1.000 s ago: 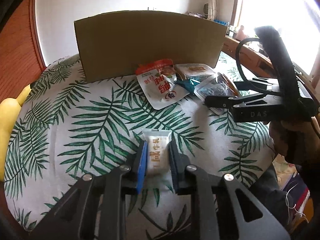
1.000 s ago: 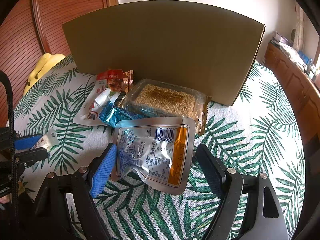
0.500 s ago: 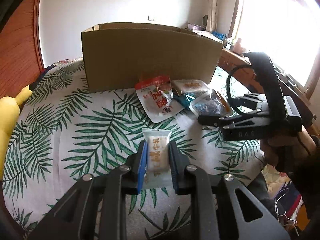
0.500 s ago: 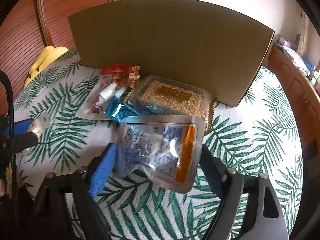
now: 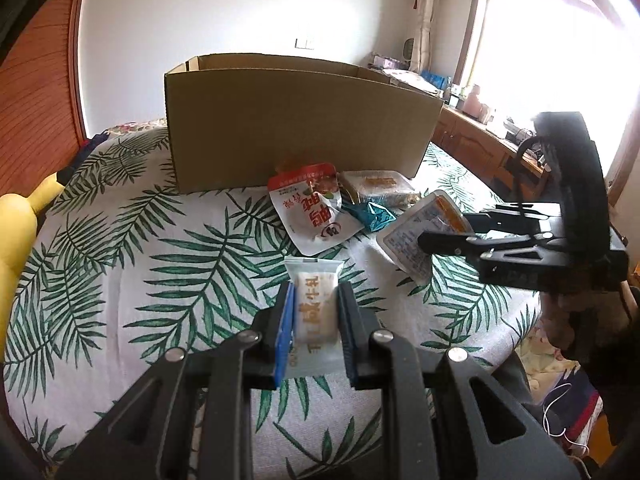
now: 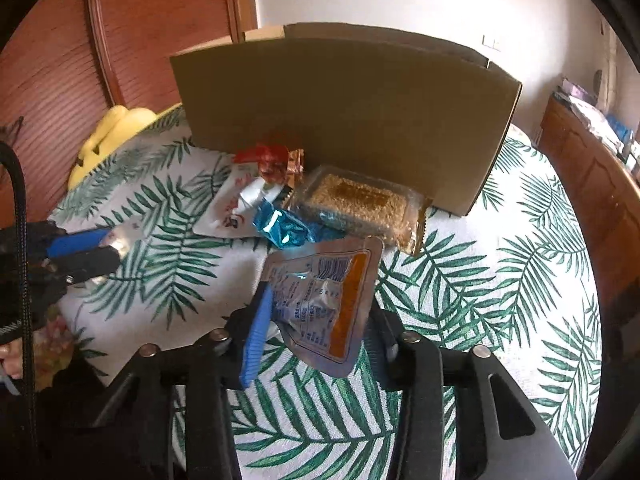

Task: Organize snacks
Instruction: 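Close the left gripper on the white bar while the right gripper grasps and lifts the silver pouch, then carry the white bar and silver pouch over the box and open both grippers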

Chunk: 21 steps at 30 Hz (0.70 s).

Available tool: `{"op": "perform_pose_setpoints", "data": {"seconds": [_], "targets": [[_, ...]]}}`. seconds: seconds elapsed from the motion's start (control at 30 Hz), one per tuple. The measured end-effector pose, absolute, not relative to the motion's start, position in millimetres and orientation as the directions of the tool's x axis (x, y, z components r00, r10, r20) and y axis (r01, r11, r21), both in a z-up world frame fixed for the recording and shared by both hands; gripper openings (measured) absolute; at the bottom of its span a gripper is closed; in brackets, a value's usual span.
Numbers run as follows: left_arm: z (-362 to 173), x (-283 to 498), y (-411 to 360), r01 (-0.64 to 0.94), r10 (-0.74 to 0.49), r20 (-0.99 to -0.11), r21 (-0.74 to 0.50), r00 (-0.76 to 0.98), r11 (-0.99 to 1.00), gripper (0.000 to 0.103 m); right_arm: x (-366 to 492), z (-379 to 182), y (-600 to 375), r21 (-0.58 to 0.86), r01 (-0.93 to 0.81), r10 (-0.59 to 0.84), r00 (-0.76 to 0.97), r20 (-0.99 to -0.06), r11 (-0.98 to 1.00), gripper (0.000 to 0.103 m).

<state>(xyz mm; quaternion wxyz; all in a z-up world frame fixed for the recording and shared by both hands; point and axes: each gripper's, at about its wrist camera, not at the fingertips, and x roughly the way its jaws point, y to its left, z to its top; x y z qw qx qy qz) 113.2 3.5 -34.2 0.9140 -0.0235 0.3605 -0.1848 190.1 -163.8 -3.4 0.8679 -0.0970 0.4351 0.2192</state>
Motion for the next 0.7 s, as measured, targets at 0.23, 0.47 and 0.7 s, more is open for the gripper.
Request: {"op": "perform_pose_setpoints", "data": {"seconds": [0.23, 0.47, 0.7], "targets": [[-33, 112, 3, 0.325, -0.360, -0.647, -0.179, 0.672, 0.929, 0.019, 182, 21, -164, 0.091, -0.505, 0.386, 0.519, -0.762, 0.858, 0.008], [-24, 111, 3, 0.331, -0.365, -0.630, -0.177, 0.686, 0.927, 0.019, 174, 27, -153, 0.049, -0.522, 0.375, 0.542, -0.752, 0.852, 0.007], [-2, 119, 2, 0.344, -0.368, -0.596, -0.160, 0.713, 0.925, 0.019, 171, 47, -154, 0.017, -0.525, 0.371, 0.578, -0.727, 0.851, 0.007]]}}
